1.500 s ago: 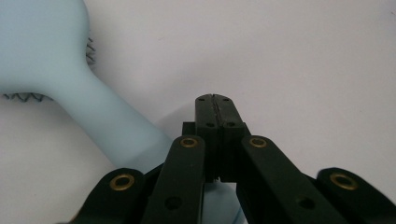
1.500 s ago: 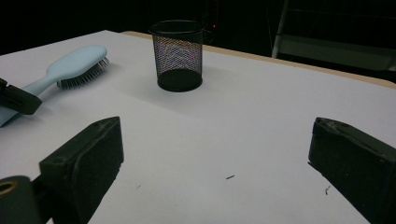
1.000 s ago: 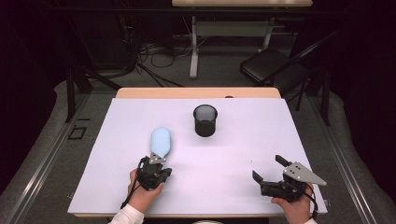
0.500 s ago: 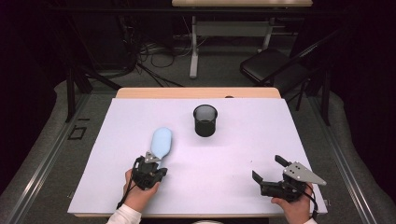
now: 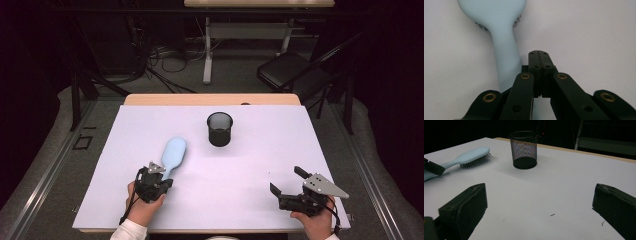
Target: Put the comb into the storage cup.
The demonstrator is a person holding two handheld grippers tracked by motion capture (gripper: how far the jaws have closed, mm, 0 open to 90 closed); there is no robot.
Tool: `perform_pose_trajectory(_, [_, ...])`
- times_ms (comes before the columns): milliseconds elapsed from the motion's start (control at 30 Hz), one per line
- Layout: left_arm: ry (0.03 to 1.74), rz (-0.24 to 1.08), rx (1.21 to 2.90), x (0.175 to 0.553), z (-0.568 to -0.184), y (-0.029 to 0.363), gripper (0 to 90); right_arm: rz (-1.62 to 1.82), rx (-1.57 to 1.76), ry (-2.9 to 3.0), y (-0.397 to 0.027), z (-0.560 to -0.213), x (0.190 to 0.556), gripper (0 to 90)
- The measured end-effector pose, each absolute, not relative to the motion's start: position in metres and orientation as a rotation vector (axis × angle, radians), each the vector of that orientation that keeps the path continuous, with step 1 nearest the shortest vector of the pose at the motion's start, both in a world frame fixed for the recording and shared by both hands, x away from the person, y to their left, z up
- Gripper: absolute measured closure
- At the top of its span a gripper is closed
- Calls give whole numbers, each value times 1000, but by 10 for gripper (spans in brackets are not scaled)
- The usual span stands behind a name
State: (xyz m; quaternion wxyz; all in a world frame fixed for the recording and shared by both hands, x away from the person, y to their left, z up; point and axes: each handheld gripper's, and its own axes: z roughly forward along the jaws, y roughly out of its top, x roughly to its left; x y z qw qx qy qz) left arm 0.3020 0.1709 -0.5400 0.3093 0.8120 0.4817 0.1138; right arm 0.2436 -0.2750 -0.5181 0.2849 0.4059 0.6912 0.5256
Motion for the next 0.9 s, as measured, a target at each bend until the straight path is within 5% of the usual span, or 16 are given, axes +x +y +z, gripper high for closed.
perform_pose_trajectory(900, [1340,384,2130,308,-537,195,900,1400,1081,1858,-275,-518,244,0])
